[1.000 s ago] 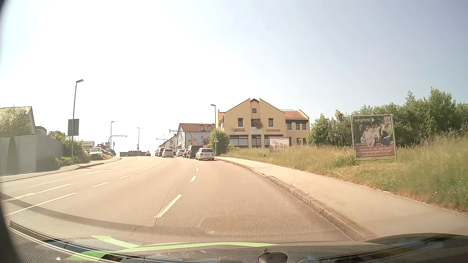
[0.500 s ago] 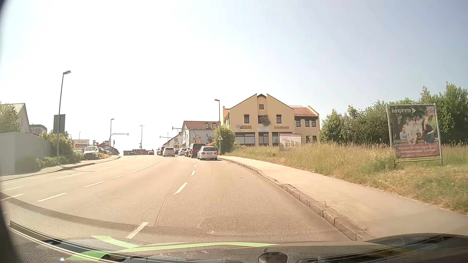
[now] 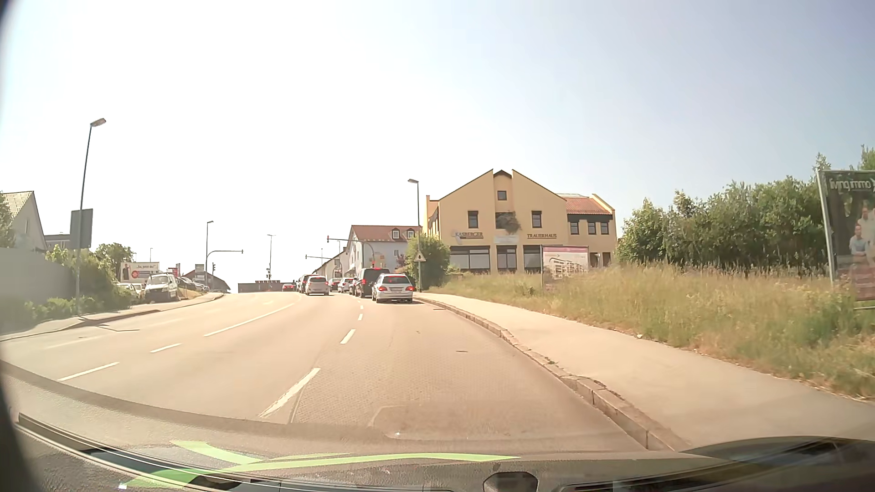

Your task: Follow the waypoints while adhering to traffic rules and regulations

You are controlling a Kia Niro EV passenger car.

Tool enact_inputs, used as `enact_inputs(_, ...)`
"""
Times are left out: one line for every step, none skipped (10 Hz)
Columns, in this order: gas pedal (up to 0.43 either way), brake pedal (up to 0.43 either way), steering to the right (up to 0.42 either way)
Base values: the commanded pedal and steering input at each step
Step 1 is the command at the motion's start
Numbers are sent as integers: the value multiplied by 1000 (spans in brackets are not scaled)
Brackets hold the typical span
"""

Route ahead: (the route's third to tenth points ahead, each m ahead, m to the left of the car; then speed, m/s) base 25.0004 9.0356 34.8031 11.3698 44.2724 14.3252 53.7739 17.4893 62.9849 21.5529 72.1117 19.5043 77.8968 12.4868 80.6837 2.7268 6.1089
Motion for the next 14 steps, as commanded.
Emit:
enact_inputs(0,0,-37)
enact_inputs(0,0,-38)
enact_inputs(0,0,-39)
enact_inputs(0,0,-40)
enact_inputs(0,0,-40)
enact_inputs(0,0,-40)
enact_inputs(0,0,-40)
enact_inputs(0,0,-41)
enact_inputs(0,0,-40)
enact_inputs(0,0,-41)
enact_inputs(0,0,-40)
enact_inputs(0,0,-41)
enact_inputs(0,0,-41)
enact_inputs(0,0,-40)
